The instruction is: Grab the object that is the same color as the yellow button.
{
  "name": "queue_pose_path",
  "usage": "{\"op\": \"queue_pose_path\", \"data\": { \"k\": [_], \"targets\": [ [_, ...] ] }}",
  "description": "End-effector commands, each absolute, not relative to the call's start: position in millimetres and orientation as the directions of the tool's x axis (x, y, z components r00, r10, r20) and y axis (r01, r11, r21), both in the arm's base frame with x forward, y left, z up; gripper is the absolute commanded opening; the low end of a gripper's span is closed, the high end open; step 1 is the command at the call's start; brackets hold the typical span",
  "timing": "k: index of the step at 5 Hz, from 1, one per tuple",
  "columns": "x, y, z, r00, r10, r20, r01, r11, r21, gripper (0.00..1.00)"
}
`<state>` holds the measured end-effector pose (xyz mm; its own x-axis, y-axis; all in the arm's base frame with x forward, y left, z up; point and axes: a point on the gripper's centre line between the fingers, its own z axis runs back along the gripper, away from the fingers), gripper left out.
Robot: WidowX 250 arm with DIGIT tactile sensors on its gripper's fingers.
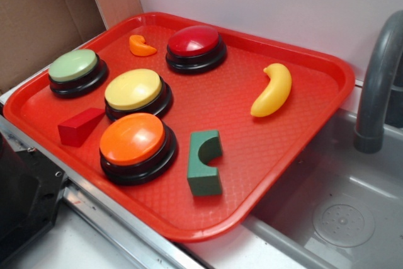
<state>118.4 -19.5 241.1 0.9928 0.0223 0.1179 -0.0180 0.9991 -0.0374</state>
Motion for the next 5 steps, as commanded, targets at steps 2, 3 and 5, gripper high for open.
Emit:
{"op": "queue_pose_path", "data": {
  "k": [2, 3, 5],
  "targets": [
    [232, -133, 209, 0.956, 0.227, 0.186, -0.176, 0.950, -0.259, 1.00],
    [256, -148, 181, 0.945, 0.288, 0.155, -0.253, 0.944, -0.213, 1.00],
    [284, -145, 142, 0.939, 0.310, 0.151, -0.299, 0.950, -0.090, 1.00]
  ]
}}
